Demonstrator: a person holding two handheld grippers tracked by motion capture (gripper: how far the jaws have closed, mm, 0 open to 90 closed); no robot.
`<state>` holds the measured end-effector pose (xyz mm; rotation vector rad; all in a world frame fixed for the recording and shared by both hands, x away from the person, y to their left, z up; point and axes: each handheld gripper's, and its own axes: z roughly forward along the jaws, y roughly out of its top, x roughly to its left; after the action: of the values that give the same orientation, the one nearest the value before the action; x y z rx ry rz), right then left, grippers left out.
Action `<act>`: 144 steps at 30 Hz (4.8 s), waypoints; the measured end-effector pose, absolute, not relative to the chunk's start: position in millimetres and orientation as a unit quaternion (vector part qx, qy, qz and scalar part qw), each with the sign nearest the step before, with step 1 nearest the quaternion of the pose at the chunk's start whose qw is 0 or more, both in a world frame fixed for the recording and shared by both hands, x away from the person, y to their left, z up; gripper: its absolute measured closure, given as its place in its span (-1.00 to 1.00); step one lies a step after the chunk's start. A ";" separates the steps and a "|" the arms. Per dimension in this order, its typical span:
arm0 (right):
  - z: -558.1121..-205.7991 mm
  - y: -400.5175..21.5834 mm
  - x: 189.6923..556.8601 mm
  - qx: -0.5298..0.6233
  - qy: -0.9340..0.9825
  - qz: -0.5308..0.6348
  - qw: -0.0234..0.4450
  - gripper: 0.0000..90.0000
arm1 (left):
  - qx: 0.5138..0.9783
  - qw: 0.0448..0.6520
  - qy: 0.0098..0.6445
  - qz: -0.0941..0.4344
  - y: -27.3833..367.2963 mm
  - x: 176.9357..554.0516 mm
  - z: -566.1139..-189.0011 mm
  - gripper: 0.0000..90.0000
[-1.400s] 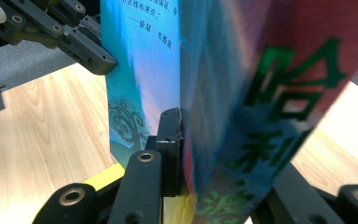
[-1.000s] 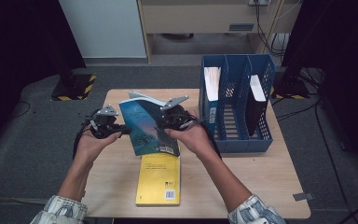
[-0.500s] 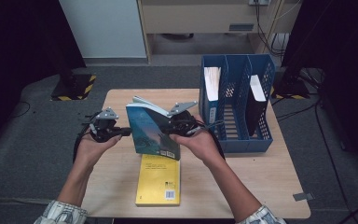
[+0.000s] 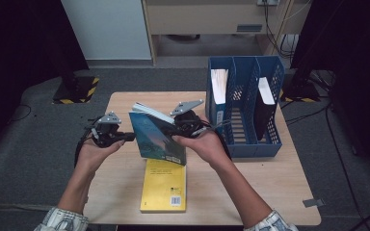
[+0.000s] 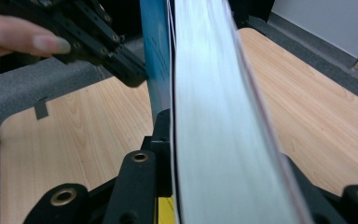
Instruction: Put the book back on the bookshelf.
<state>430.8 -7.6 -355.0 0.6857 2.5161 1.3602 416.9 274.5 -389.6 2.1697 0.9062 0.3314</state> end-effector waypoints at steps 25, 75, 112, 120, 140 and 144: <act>-348.3 -5.9 436.5 0.233 0.852 0.461 0.084 0.63 | 0.809 0.343 0.446 0.169 297.2 382.9 -482.5 -0.59; -326.2 -57.3 448.1 0.377 0.793 0.477 0.036 0.64 | 0.814 0.306 0.462 0.174 302.4 379.2 -531.8 -0.97; -334.9 -133.9 411.0 0.419 0.750 0.512 0.017 0.64 | 0.812 0.316 0.457 0.179 303.0 377.2 -534.6 -1.00; -338.6 -152.7 403.4 0.432 0.744 0.509 0.019 0.64 | 0.811 0.317 0.457 0.179 303.0 377.2 -534.7 -1.00; -336.4 -188.4 379.0 0.451 0.725 0.521 0.016 0.64 | 0.812 0.318 0.456 0.179 302.9 377.7 -534.9 -1.00; -333.7 -200.4 372.2 0.456 0.717 0.527 0.020 0.64 | 0.811 0.318 0.456 0.180 302.8 377.6 -535.1 -1.00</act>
<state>372.2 -200.4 -333.7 1.4156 2.2249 1.6337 377.6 302.8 -535.1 2.1342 1.2001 0.4738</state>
